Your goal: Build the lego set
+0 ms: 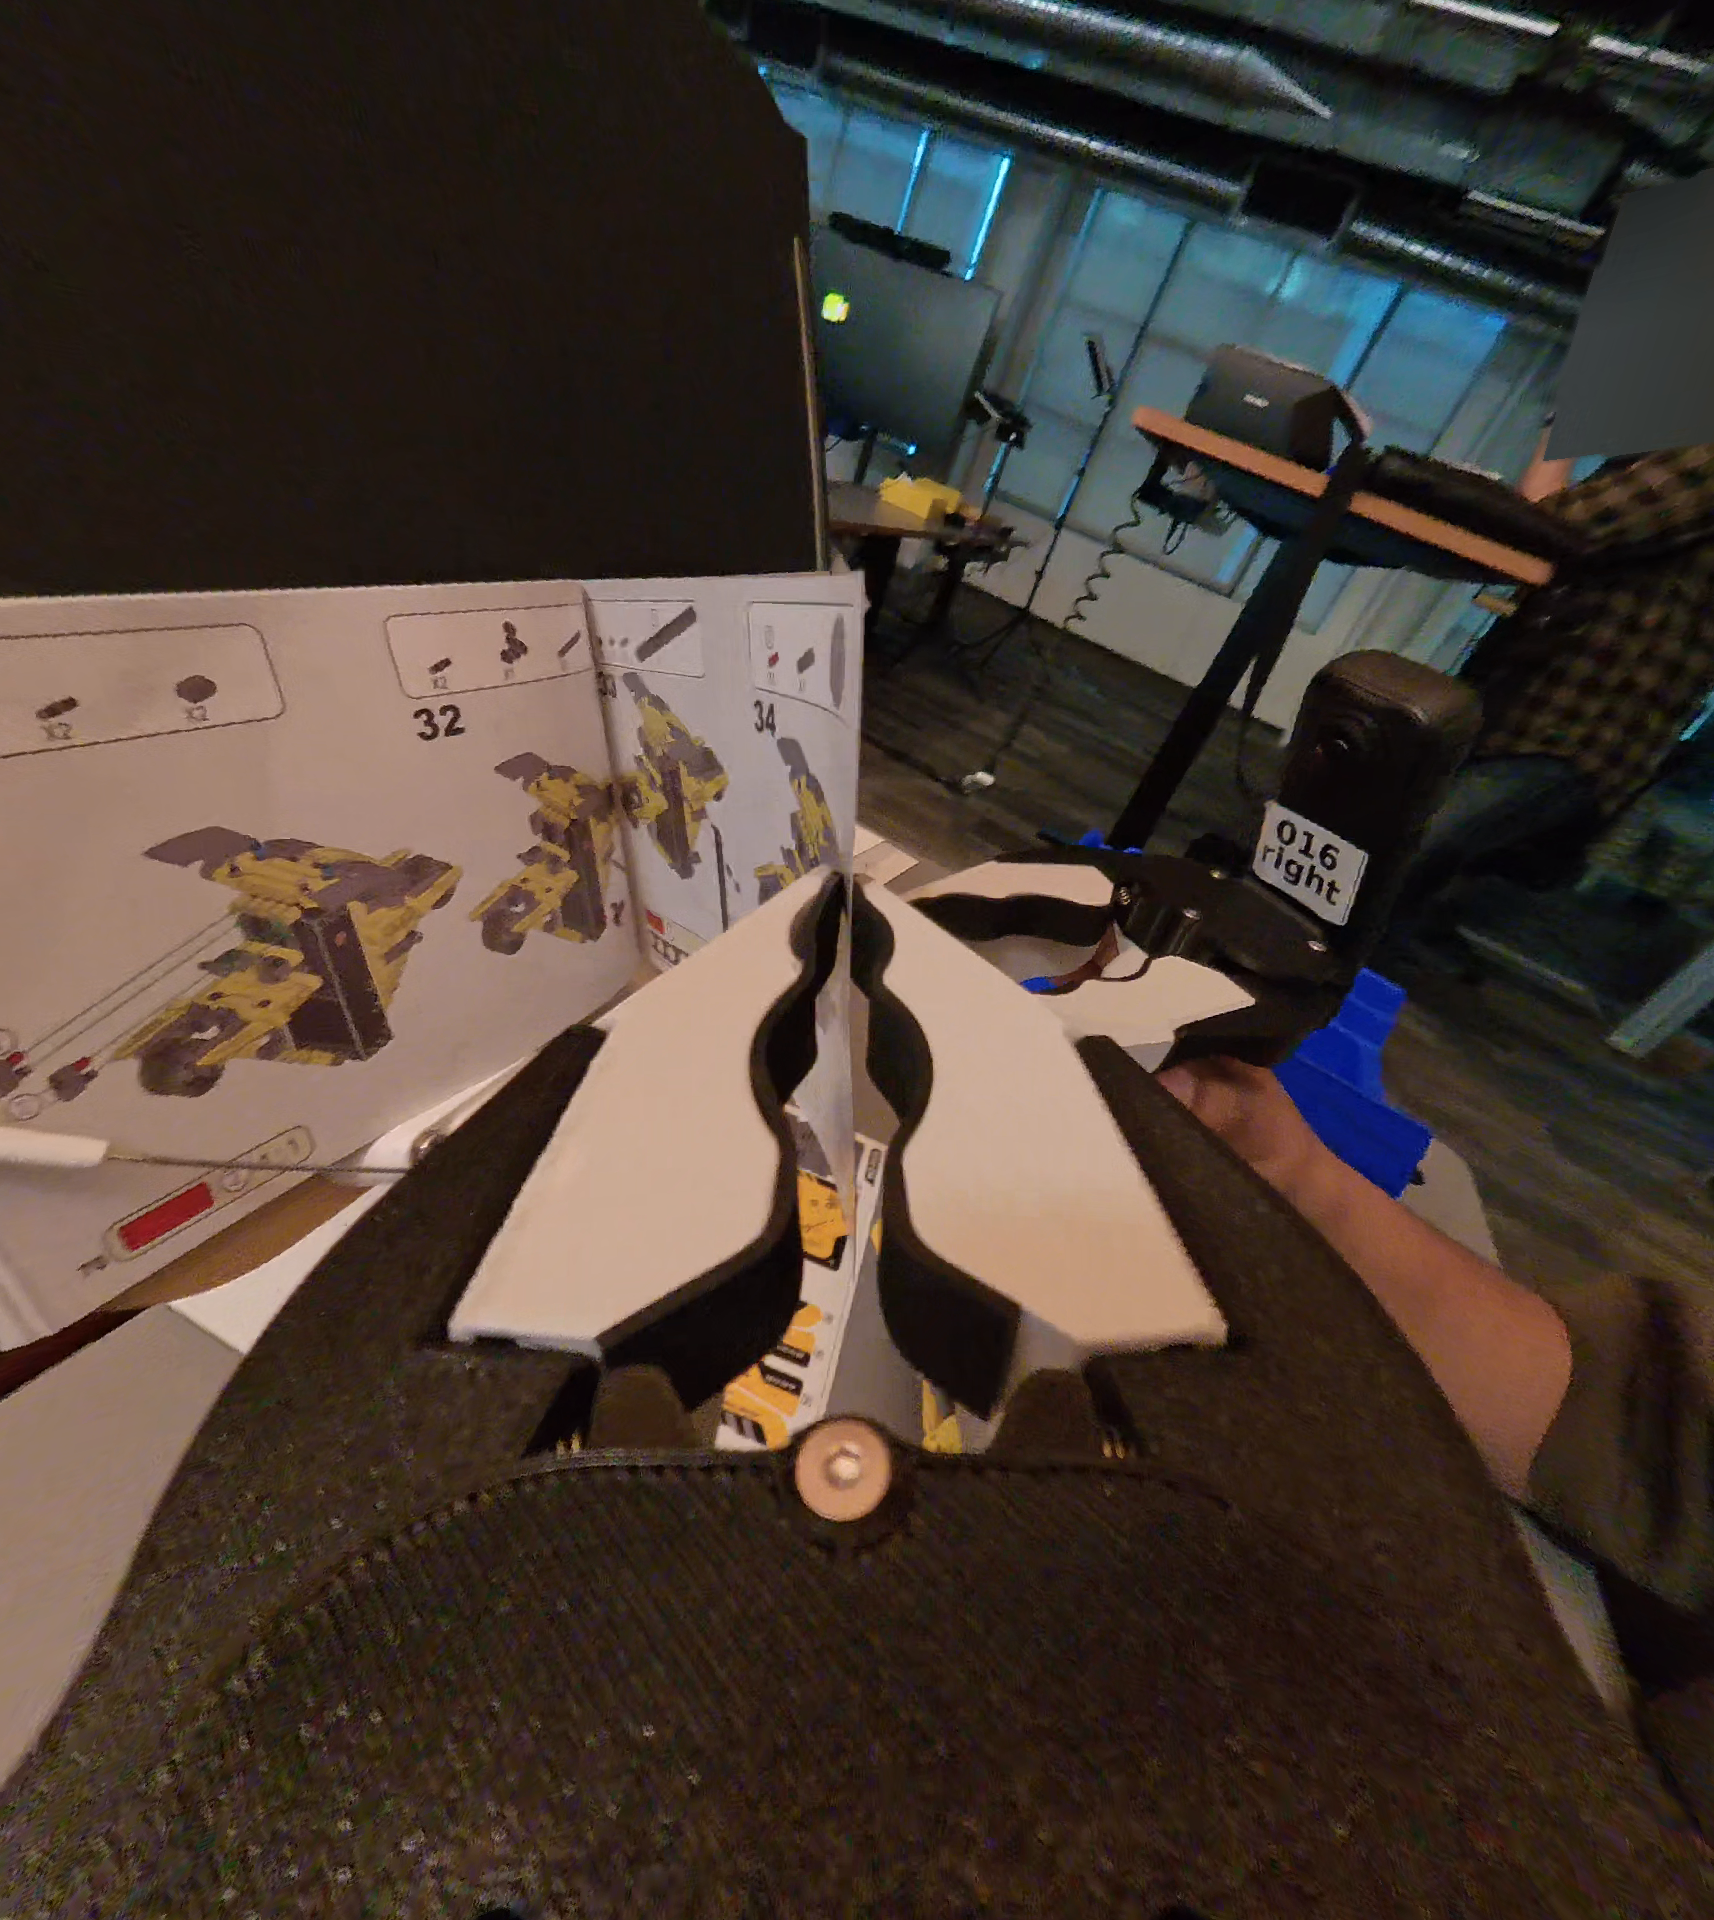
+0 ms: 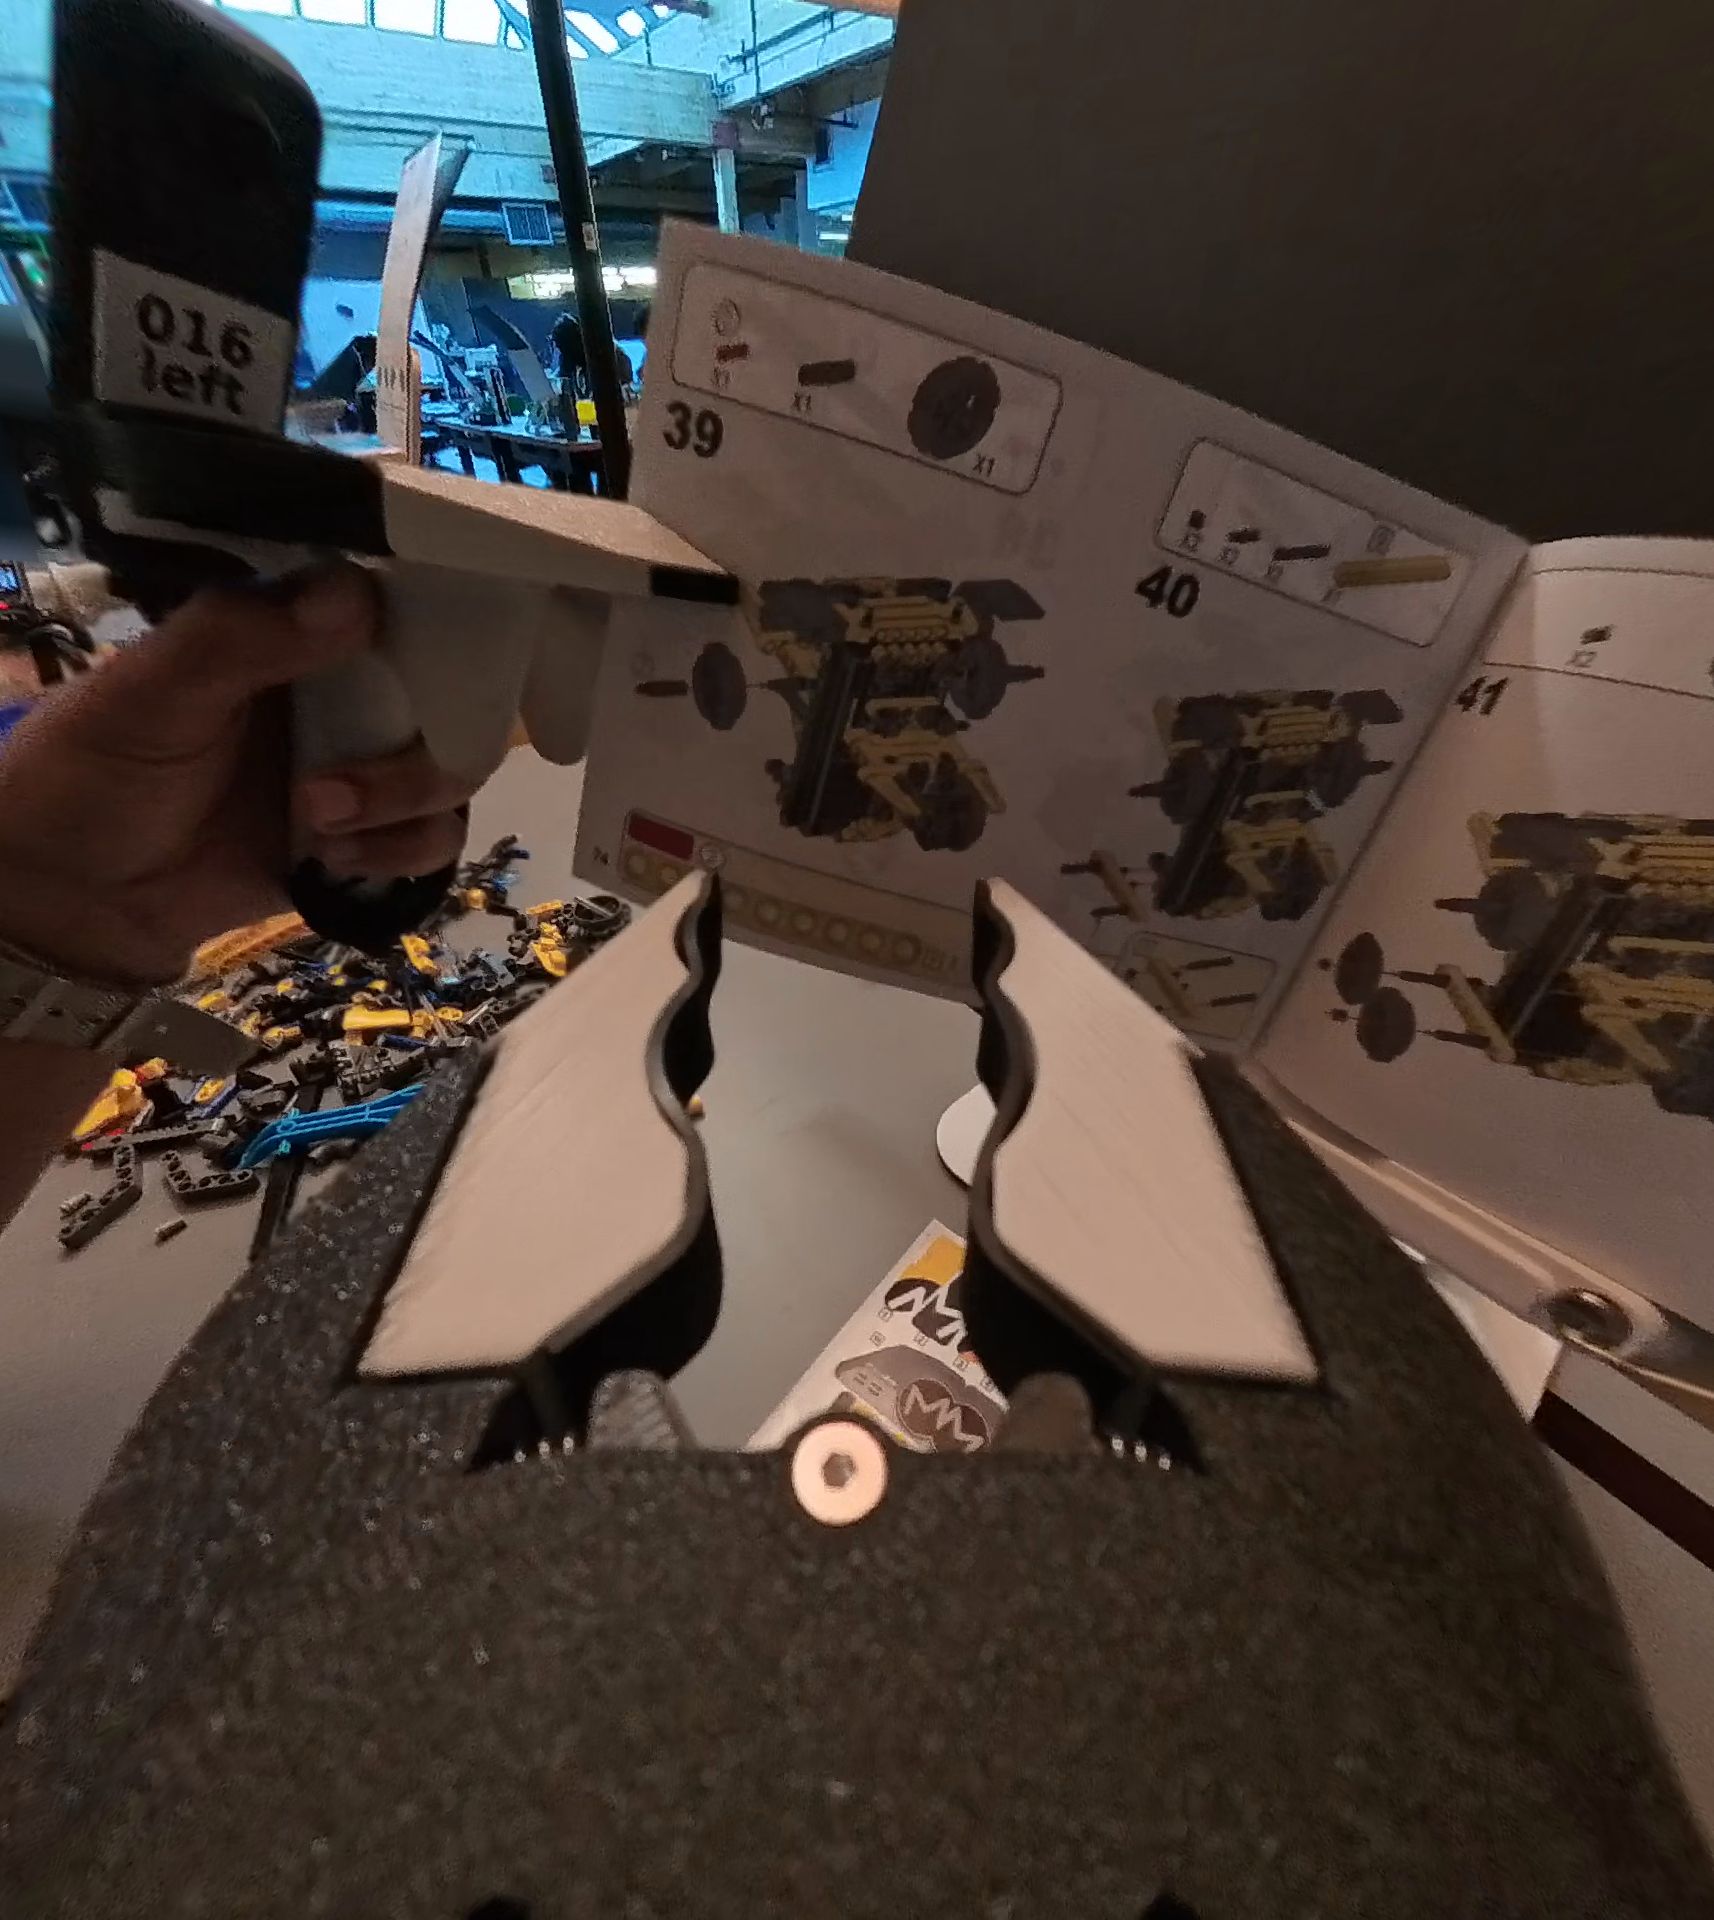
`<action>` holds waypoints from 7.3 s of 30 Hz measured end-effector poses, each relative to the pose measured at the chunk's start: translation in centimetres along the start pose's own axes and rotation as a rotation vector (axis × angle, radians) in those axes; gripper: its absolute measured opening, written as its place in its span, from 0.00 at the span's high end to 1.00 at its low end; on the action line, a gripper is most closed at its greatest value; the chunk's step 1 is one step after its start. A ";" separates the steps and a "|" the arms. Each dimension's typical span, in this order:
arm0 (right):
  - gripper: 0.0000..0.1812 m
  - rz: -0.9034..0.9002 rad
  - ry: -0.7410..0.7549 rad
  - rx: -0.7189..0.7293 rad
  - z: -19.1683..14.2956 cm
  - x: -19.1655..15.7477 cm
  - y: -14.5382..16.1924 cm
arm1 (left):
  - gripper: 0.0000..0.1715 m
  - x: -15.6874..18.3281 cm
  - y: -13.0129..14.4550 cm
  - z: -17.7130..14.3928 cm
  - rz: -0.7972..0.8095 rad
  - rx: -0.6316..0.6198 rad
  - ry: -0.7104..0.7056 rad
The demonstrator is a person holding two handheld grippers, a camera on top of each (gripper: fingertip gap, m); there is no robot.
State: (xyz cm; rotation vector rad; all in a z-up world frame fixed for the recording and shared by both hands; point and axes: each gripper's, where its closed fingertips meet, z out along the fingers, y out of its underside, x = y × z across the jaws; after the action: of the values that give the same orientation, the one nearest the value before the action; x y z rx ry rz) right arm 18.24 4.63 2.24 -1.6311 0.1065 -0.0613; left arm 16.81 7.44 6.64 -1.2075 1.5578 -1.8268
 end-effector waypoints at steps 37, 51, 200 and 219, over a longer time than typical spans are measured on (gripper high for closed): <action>0.94 0.612 -0.288 0.283 -3.2 3.0 -2.6 | 0.75 3.5 6.1 5.9 0.031 -0.174 0.196; 0.92 0.595 -0.281 0.280 -3.0 2.3 -3.0 | 1.00 4.2 4.4 6.2 0.087 -0.054 0.175; 0.76 0.014 0.033 0.044 -7.1 1.3 -11.4 | 1.00 -5.2 0.0 -2.0 -0.035 0.225 -0.057; 1.00 -0.463 -0.486 -0.904 5.2 1.3 -5.8 | 1.00 -2.8 -0.7 -1.7 0.187 0.202 -0.068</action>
State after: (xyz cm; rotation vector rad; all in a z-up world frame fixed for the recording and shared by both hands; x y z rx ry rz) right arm 20.25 10.03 7.65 -2.4915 -0.7151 0.0396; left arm 16.94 10.78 6.40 -0.9865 1.3636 -1.7544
